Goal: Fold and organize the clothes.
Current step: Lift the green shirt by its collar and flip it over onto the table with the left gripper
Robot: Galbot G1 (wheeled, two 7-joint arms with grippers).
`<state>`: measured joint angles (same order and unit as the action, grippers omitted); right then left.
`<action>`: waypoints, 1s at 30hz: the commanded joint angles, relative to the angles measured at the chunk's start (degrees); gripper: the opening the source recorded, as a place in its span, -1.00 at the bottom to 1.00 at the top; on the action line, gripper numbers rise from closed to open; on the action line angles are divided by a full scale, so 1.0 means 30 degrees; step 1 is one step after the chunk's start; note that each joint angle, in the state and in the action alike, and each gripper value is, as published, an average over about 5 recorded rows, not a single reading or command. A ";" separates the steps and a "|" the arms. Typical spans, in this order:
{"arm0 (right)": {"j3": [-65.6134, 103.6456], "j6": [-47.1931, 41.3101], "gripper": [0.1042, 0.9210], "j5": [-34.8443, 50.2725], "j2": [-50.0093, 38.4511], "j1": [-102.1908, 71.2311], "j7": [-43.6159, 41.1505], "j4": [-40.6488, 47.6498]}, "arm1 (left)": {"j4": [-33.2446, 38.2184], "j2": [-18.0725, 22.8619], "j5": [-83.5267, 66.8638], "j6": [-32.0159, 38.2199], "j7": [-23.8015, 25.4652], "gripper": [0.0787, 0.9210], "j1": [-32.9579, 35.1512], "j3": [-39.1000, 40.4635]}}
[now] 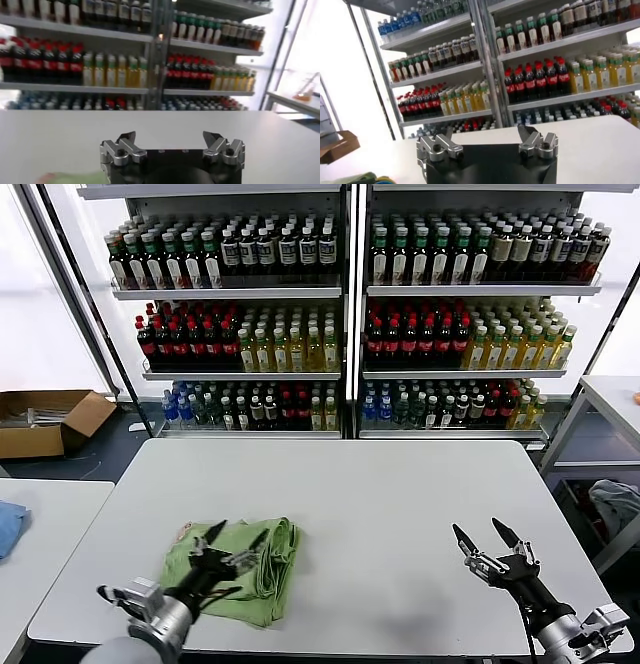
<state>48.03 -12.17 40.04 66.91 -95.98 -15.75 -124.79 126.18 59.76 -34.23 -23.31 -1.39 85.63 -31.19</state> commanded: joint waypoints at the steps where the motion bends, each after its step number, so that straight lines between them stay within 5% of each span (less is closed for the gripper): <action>1: -0.0122 0.0049 0.76 -0.0126 0.0014 -0.0073 -0.0036 0.0181 | -0.3483 -0.3030 -0.2229 -0.0542 -0.0018 0.77 -0.0061 -0.4704; 11: 0.0020 0.0242 0.76 -0.0162 0.0032 -0.0442 -0.0141 0.0268 | -0.6654 -0.2016 -0.1596 -0.0199 -0.0714 0.77 -0.1575 -0.2248; 30: -0.0154 0.0212 0.76 -0.0158 0.0218 -0.0105 -0.0066 0.0253 | -0.6097 -0.0819 -0.0385 -0.0665 -0.1313 0.75 -0.1070 -0.0382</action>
<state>47.59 -11.52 39.57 67.55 -96.35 -15.96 -124.00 108.75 56.74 -35.92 -25.08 -4.80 82.43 -33.34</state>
